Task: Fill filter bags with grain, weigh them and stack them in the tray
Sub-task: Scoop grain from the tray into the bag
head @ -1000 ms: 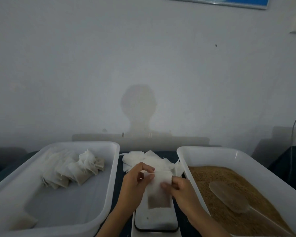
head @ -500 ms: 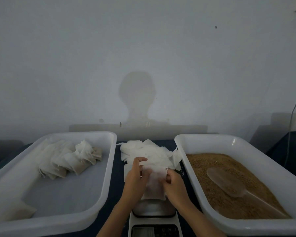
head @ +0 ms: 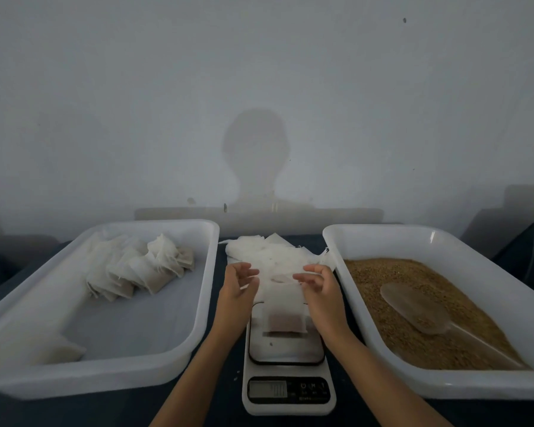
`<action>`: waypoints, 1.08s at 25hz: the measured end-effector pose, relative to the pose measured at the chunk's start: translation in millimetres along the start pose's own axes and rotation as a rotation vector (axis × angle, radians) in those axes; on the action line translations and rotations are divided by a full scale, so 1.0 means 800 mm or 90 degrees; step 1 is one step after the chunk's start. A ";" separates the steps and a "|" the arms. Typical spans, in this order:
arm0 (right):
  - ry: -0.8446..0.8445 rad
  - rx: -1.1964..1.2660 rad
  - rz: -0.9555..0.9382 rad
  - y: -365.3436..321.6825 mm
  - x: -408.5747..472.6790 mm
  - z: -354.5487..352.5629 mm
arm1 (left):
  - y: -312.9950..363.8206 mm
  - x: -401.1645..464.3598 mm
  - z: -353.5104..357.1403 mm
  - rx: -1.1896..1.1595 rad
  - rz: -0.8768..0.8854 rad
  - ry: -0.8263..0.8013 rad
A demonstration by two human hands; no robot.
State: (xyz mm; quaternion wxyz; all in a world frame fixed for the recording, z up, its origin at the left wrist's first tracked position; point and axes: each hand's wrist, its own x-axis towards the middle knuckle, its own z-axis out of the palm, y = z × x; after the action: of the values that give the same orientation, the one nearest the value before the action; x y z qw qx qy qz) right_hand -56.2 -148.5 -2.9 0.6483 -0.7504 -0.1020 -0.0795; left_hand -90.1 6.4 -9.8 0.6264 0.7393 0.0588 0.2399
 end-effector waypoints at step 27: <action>0.016 -0.006 -0.048 -0.007 0.007 -0.002 | -0.005 -0.002 0.008 0.075 0.024 -0.011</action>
State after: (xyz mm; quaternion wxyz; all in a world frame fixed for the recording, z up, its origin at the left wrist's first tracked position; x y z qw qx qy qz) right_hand -52.5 -149.3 3.9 0.6426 -0.7478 -0.1219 -0.1139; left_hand -88.1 1.0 -14.4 0.5776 0.7780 0.0532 0.2415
